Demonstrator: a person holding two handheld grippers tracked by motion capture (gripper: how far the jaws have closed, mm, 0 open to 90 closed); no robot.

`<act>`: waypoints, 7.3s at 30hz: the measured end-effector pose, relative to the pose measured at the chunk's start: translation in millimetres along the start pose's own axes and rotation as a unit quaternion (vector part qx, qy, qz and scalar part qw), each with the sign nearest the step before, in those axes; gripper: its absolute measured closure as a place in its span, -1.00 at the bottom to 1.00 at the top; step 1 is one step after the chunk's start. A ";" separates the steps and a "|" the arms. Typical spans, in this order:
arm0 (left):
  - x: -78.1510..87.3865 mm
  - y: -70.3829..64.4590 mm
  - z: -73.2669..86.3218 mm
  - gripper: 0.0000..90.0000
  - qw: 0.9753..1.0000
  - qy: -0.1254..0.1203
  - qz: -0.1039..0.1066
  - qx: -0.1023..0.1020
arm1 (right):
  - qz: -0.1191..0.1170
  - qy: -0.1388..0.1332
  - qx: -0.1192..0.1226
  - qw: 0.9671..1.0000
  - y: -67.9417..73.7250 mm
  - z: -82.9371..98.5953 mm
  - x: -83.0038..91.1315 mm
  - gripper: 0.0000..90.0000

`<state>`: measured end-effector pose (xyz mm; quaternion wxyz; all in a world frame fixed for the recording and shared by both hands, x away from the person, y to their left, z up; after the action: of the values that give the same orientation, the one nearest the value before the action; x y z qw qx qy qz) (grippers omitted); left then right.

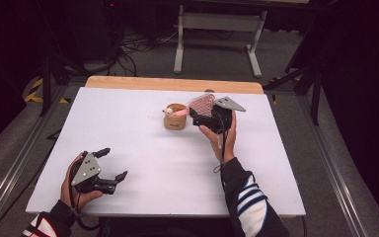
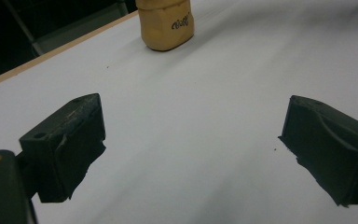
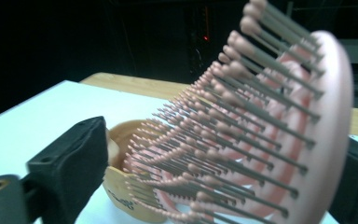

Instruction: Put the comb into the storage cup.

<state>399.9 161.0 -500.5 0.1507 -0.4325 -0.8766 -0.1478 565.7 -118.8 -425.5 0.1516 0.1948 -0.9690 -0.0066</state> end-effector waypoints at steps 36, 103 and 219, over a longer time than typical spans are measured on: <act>2.0 0.2 -1.4 -0.84 1.000 -0.001 -0.005 -0.002 | 0.040 -0.039 0.065 0.996 0.2 -17.0 31.1 -0.89; 2.7 -0.1 -1.2 -0.85 1.000 0.001 -0.003 -0.006 | 0.013 -0.068 0.150 0.986 29.6 -16.0 99.2 -0.86; -0.6 -2.5 2.0 -0.85 1.000 0.010 0.001 -0.007 | 0.000 -0.048 0.256 0.965 -3.8 73.0 144.3 -0.88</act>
<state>397.9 159.9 -502.9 0.1571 -0.4324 -0.8737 -0.1581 418.8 -180.4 -453.4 0.0501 0.2265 -0.9445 0.2326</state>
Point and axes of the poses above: each handheld gripper's, and its own axes: x roughly backward along the jaws, z roughly out of its underside, y roughly to its left, the point moved 10 cm from there along -x, roughly forward along the jaws, and after that the axes turned 6 degrees about z, right-handed, at the moved point
